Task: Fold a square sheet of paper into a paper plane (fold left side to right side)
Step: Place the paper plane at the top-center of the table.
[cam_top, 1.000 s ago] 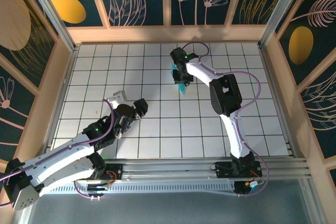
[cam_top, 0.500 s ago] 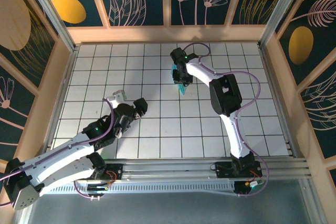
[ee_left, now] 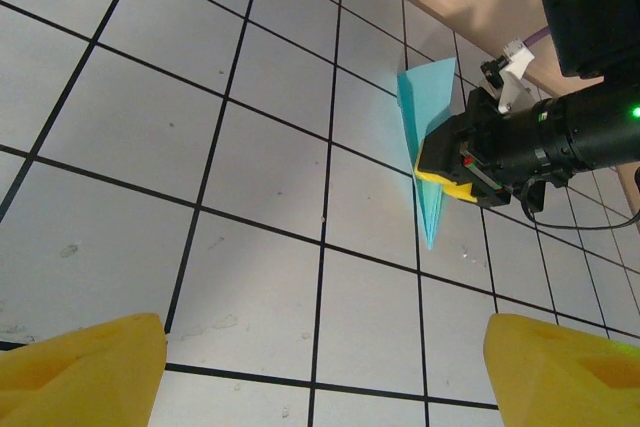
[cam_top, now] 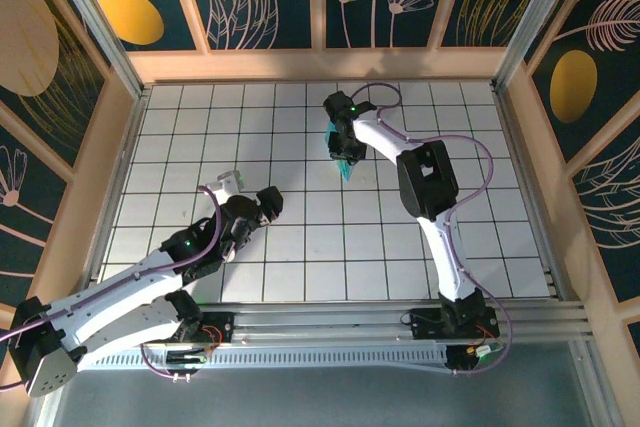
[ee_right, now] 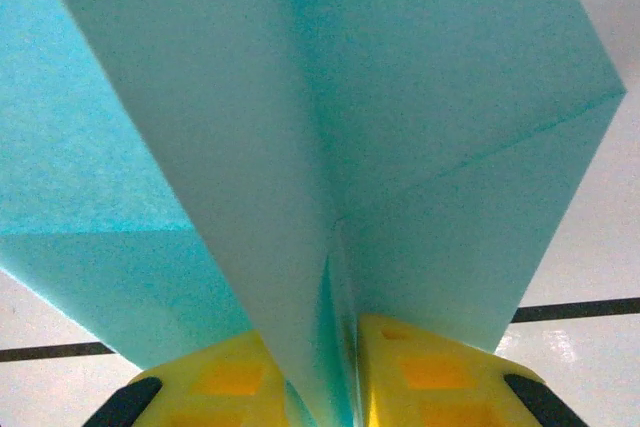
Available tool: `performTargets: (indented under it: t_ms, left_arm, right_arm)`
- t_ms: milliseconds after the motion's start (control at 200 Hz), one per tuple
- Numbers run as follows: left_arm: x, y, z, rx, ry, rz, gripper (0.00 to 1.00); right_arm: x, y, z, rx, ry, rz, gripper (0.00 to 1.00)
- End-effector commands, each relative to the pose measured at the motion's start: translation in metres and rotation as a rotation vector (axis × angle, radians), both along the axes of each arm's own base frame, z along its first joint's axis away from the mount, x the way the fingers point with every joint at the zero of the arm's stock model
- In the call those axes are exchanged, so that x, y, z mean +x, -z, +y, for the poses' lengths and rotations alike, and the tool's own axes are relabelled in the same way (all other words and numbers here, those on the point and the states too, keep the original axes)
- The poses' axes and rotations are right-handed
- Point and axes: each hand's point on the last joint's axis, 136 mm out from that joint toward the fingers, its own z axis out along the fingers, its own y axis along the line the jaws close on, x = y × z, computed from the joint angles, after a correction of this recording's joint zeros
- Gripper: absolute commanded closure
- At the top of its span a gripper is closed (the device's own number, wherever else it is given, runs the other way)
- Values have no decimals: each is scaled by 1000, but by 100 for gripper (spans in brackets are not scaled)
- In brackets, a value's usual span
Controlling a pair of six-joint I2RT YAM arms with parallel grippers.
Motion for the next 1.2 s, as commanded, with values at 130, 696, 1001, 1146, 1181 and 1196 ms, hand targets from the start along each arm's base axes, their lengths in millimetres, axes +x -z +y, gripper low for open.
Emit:
performTargets:
  t_ms: [130,696,1001,1146,1181,1196]
  left_arm:
    - [5,-11,-1,-1,-6,-20,17]
    - [4,-11,-1,-2,-5,-19,17]
    - [5,-10,-2,-1,-4,-16,17]
    - [5,-11,-2,0,-5,-19,17]
    - [5,-11,-2,-1,-4,-18,17]
    - [5,-12,-2,-1,-4,-19,17]
  right_arm:
    - [-7,-4,16,8,9,15,78]
    - [-15,1,1,-93,-27,37,79]
    - [-14,-6,-2,-111,-49,25,84]
    - [-16,-6,-4,-125,-58,29,85]
    - [-16,-6,-4,-126,-61,30,85]
    - [-16,-7,-4,-127,-62,29,85]
